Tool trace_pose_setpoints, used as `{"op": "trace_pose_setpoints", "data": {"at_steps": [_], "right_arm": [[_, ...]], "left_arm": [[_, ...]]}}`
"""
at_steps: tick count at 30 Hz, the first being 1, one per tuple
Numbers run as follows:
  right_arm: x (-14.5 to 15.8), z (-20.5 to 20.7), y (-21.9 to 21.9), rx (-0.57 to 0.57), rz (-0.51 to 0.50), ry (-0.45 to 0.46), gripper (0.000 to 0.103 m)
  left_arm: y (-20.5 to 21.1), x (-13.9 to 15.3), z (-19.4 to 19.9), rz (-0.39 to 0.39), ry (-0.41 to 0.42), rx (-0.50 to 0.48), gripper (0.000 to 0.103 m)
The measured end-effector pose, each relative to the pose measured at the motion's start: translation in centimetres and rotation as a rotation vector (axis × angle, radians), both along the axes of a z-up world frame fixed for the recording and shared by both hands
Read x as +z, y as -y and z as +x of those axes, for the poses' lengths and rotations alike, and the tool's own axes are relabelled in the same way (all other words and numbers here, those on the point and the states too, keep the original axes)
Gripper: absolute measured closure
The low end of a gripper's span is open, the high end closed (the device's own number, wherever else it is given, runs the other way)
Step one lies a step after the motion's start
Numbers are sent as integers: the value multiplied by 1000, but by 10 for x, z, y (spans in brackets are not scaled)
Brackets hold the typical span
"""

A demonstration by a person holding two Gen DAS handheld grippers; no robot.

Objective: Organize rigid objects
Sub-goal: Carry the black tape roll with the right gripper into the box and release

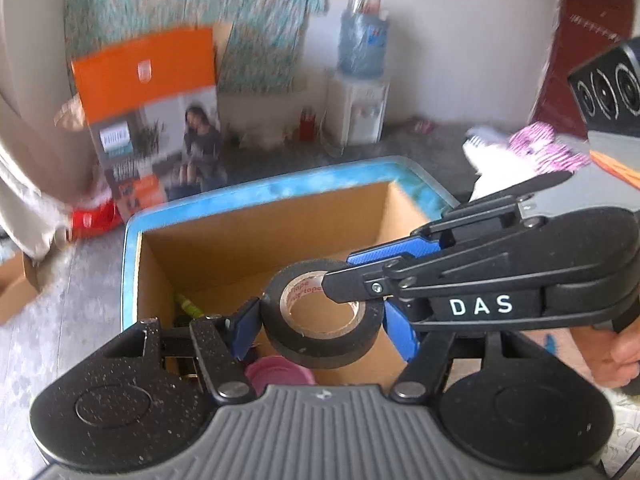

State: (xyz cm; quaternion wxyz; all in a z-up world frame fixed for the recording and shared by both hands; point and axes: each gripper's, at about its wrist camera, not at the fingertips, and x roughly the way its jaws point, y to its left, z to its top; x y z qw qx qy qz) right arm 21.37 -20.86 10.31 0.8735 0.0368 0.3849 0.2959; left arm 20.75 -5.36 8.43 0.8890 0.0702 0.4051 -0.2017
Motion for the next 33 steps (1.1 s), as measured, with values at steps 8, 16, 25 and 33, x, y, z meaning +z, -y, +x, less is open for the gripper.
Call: {"op": "trace_pose_setpoints", "data": {"at_steps": [8,16,25,33], "right_arm": [[-52,119,-29,25,9,-265,85],[-117,181,-55,18,-39,-385,86],[-154,206,-69,-10,-4,-419,80],[-143,202,-55,-47,123,-410,75]], "left_arm": [[-20,-53,104,21,-248,44,36],[-18,-99,149,120,-330,84,36],[-23,-113,166,124,-357,115,34],[-19,-84,147,80,-302,96,25]]}}
